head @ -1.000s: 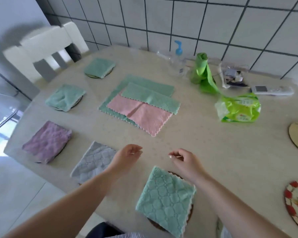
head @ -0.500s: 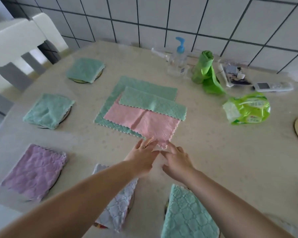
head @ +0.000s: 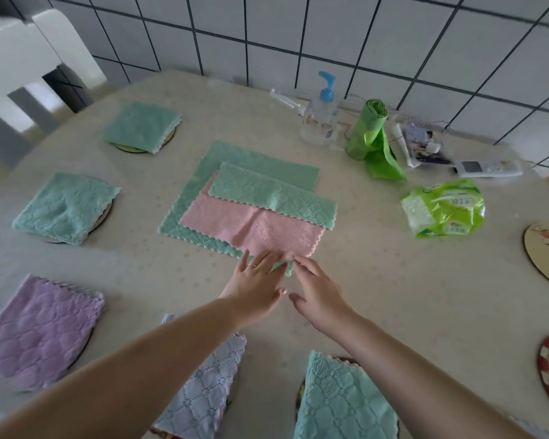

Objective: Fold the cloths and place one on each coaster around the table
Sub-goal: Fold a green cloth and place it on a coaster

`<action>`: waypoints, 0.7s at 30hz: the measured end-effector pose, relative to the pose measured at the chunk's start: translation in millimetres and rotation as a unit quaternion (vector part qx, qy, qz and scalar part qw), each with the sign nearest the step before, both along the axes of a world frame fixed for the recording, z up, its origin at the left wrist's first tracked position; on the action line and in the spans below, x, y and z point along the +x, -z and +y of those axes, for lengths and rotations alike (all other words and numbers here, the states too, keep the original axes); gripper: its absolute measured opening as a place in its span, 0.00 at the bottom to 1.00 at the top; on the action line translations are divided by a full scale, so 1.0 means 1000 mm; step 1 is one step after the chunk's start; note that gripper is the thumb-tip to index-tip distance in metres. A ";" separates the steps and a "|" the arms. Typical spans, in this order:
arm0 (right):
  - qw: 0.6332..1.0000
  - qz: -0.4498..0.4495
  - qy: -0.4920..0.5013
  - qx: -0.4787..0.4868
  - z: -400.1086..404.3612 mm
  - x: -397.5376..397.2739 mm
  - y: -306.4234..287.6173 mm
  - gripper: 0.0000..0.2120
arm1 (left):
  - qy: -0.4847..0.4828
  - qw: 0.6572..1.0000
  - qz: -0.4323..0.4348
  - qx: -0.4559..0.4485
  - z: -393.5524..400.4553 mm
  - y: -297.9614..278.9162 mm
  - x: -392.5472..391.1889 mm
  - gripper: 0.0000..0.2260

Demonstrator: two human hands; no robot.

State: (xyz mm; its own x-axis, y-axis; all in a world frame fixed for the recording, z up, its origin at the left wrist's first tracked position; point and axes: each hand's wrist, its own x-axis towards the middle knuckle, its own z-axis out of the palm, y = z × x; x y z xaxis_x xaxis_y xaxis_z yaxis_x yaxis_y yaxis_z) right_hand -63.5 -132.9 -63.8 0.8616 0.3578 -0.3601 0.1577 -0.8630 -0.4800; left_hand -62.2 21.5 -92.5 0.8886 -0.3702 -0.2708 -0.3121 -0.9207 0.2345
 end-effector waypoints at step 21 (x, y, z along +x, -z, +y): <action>0.929 -0.366 0.041 0.034 -0.159 -0.034 -0.109 0.21 | -0.165 0.940 -0.266 -0.137 -0.003 -0.119 0.012 0.13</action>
